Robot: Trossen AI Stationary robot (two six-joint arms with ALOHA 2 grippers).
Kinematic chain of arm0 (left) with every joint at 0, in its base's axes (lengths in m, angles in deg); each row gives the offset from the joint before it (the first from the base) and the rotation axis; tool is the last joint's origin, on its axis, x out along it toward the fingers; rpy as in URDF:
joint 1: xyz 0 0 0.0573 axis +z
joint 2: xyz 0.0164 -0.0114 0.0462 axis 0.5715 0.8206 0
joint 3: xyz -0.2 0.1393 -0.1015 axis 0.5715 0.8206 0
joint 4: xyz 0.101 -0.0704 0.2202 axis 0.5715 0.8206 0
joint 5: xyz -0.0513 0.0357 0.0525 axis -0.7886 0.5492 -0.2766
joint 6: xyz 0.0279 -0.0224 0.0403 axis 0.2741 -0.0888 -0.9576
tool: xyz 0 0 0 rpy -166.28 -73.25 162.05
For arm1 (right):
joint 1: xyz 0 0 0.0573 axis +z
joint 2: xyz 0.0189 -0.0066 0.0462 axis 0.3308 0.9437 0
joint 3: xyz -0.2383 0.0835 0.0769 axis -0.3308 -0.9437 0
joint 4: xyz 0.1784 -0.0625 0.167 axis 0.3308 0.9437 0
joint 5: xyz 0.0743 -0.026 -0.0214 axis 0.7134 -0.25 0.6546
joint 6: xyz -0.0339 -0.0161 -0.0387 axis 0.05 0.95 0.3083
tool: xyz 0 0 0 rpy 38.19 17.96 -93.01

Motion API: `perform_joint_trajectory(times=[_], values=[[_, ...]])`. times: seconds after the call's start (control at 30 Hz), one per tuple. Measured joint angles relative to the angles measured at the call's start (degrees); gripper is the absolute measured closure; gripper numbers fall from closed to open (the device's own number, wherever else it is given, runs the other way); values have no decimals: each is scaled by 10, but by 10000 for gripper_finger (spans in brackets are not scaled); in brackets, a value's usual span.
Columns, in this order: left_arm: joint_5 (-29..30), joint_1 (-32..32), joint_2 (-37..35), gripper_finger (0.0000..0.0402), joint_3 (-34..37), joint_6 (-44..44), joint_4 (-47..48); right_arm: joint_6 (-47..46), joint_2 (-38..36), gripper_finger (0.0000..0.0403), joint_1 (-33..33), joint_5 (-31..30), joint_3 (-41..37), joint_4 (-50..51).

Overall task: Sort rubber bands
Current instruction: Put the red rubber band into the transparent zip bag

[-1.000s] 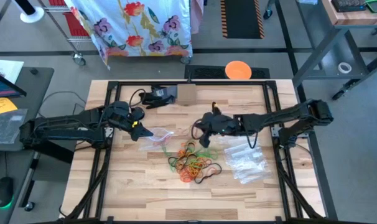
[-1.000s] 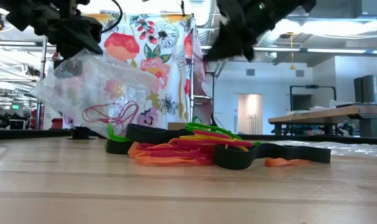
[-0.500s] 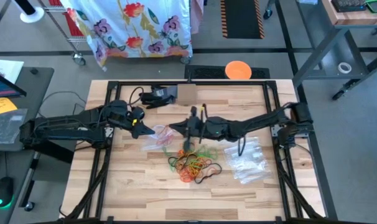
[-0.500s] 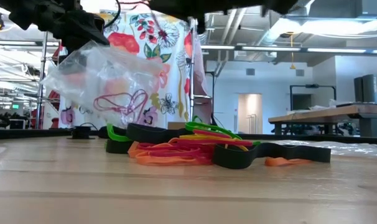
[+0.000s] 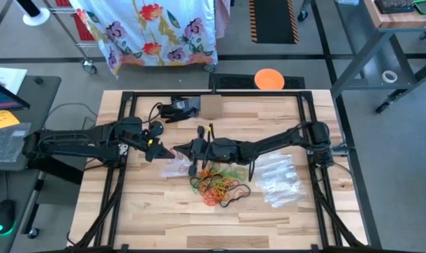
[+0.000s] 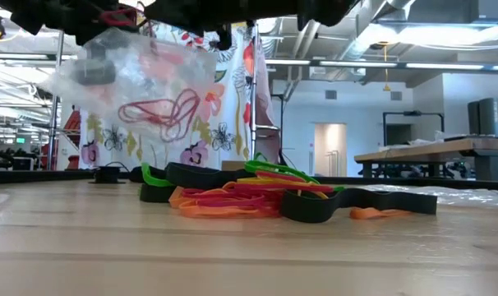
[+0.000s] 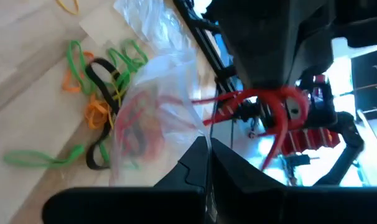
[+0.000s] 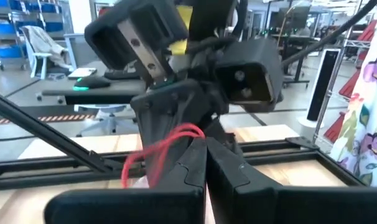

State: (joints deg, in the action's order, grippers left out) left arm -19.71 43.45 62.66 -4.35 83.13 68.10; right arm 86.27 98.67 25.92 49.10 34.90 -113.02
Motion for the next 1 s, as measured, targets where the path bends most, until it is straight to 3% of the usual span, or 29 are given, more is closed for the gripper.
perform_joint_trajectory(times=[0.3, 0.57, 0.87, 1.0], values=[[-1, -4, 0, 401, 0, 1, -1, 25, -5, 403, 49, -69, -17, 68], [-4, -4, 0, 402, 0, 7, 0, -22, -5, 403, 45, -188, -12, 187], [16, -4, 1, 402, 0, 7, 0, -37, -5, 403, 45, -208, 27, 215], [26, -4, 1, 401, 0, 5, 0, -107, -5, 403, 41, -228, 75, 294]])
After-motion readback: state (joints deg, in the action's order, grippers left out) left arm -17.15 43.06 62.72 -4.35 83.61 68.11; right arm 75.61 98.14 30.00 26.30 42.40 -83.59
